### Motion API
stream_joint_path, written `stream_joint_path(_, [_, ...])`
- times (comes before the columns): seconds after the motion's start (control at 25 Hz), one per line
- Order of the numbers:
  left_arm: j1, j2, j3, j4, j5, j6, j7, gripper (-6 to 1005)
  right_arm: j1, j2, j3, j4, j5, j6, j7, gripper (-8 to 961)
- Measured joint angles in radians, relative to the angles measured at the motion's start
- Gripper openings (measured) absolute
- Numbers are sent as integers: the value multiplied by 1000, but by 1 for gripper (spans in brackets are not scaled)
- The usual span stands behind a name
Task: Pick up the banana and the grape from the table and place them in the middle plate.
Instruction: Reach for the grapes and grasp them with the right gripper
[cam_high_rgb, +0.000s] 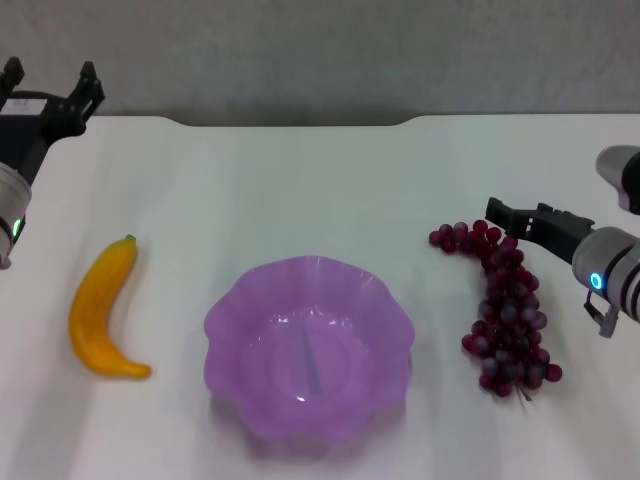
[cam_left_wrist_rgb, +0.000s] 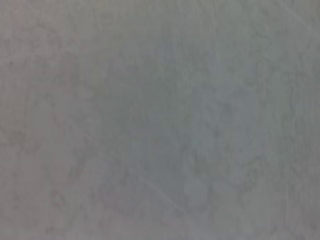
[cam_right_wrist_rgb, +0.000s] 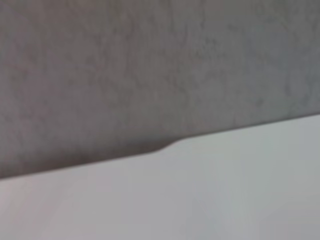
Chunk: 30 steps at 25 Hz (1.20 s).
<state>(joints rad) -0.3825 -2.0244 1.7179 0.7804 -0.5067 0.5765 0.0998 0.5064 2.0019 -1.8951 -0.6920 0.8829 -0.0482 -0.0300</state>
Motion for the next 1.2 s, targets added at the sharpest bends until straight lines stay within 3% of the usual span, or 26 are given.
stream_joint_path(0.64, [-5, -1, -1, 5, 2, 0, 2, 876, 17, 4, -43, 89, 9, 38, 7, 757])
stream_joint_path(1.2, [-11, -3, 2, 5, 1, 0, -2, 876, 75, 8, -63, 193, 13, 18, 11, 756])
